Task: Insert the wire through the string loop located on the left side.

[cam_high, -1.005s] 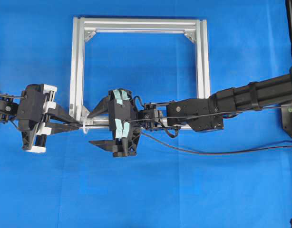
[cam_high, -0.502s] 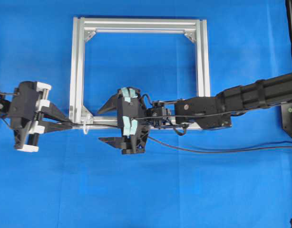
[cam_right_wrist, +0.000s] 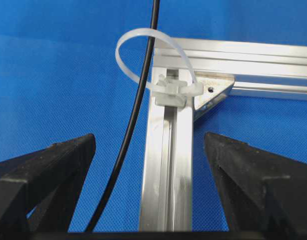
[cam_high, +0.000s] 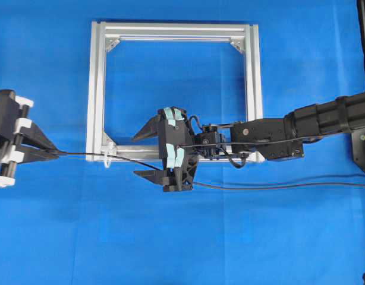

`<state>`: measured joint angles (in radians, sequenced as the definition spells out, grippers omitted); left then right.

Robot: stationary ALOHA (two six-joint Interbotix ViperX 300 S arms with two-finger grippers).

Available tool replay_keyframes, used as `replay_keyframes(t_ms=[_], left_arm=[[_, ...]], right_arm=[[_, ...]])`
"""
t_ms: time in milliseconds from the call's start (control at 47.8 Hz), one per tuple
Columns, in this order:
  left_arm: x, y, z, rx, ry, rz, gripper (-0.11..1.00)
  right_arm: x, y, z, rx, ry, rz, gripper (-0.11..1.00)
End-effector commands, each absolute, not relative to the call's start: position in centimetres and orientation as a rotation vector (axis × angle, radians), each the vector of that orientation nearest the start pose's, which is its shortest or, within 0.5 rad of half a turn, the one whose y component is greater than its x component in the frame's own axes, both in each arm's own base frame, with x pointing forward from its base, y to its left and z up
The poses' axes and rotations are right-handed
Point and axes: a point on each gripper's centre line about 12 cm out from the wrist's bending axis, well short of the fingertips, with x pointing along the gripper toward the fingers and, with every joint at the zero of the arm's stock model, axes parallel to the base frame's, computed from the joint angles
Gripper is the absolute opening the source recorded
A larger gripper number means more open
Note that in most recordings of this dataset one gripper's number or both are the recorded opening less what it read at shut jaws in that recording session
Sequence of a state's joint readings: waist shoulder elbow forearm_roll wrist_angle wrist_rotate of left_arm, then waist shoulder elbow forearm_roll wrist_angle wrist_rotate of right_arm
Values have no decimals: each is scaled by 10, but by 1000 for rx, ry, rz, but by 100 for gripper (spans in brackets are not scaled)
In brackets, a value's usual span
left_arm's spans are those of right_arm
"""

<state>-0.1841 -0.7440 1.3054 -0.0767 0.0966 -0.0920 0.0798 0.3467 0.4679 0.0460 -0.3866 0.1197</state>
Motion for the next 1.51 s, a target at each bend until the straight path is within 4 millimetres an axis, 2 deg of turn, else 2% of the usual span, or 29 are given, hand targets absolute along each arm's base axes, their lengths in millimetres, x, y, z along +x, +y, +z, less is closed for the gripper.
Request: replay_keyframes(t_ms=[0, 105, 251, 858, 942, 1088, 1130, 1402, 1486], left_arm=[[180, -35, 164, -117, 659, -131, 7], [174, -34, 173, -124, 610, -138, 7], [170, -34, 176, -128, 600, -140, 7], [173, -34, 158, -124, 698, -126, 8], [173, -33, 158, -131, 698, -118, 22], [173, -30, 158, -137, 696, -101, 67], [173, -30, 158, -137, 695, -102, 75], [173, -30, 160, -135, 689, -103, 71], [174, -30, 164, -136, 670, -105, 70]], right_arm=[[472, 37, 142, 141, 380, 34, 94], [472, 37, 142, 139, 377, 35, 94], [472, 37, 143, 139, 374, 35, 94], [473, 39, 145, 139, 359, 39, 94], [473, 40, 145, 138, 357, 42, 94], [473, 41, 146, 139, 356, 43, 94], [473, 41, 146, 141, 356, 42, 94], [474, 41, 146, 140, 355, 44, 94], [473, 41, 152, 141, 345, 43, 94]])
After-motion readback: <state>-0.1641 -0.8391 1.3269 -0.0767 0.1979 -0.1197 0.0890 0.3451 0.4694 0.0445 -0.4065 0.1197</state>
